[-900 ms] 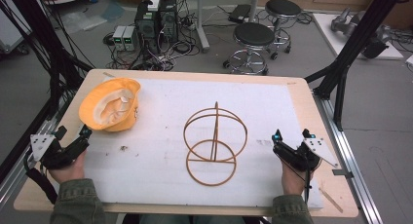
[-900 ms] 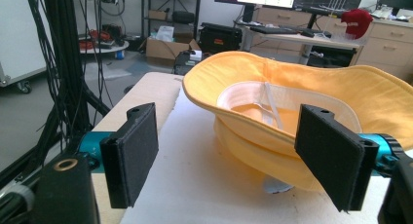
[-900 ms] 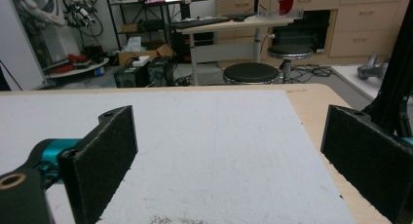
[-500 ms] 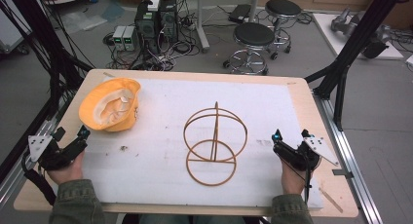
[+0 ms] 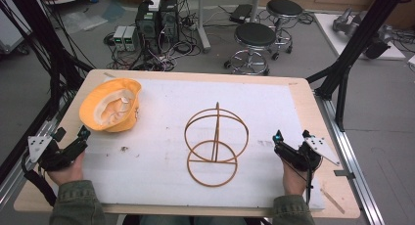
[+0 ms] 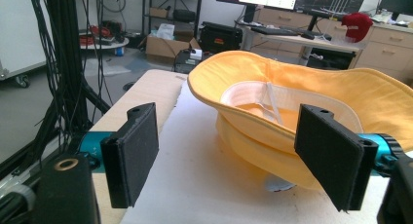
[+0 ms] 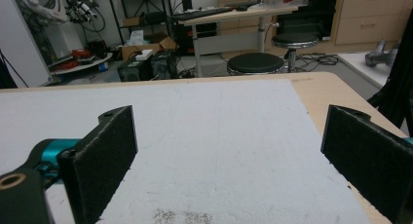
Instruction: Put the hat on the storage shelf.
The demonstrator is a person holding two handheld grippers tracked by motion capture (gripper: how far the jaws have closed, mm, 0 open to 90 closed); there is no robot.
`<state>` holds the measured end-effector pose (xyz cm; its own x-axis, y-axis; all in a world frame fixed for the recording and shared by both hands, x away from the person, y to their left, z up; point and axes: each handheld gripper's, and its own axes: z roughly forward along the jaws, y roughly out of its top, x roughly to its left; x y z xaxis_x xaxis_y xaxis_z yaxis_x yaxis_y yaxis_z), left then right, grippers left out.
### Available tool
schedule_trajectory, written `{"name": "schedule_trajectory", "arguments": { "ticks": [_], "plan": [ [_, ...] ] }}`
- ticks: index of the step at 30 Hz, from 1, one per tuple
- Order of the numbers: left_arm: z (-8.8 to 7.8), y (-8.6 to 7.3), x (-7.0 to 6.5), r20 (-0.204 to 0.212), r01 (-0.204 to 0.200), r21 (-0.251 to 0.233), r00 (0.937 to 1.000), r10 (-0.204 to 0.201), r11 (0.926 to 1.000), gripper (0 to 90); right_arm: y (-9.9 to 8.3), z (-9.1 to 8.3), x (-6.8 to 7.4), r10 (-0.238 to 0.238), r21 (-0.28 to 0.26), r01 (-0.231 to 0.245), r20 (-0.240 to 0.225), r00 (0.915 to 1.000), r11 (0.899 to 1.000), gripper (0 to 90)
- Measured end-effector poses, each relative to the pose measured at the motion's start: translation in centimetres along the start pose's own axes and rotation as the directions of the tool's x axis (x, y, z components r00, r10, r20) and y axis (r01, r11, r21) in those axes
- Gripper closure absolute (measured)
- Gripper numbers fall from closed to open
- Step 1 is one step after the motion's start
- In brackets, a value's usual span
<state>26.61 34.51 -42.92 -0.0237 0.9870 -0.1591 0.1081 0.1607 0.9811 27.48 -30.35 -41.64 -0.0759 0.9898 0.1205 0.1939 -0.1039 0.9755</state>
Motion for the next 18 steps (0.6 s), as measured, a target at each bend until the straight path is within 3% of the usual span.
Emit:
{"name": "schedule_trajectory", "arguments": {
  "ticks": [11,18],
  "plan": [
    [-0.1,0.2,-0.8,0.027,-0.009,0.004,0.9996,0.009,0.9999,24.0,0.0,0.1,-0.1,0.006,0.004,-0.006,-0.001,1.0,1.0,5.1],
    [-0.4,1.1,-1.9,0.039,-0.051,-0.021,0.9979,0.052,0.9985,23.9,-0.1,0.2,0.1,0.0,0.007,0.0,-0.018,0.9998,1.0,5.1]
  ]
}}
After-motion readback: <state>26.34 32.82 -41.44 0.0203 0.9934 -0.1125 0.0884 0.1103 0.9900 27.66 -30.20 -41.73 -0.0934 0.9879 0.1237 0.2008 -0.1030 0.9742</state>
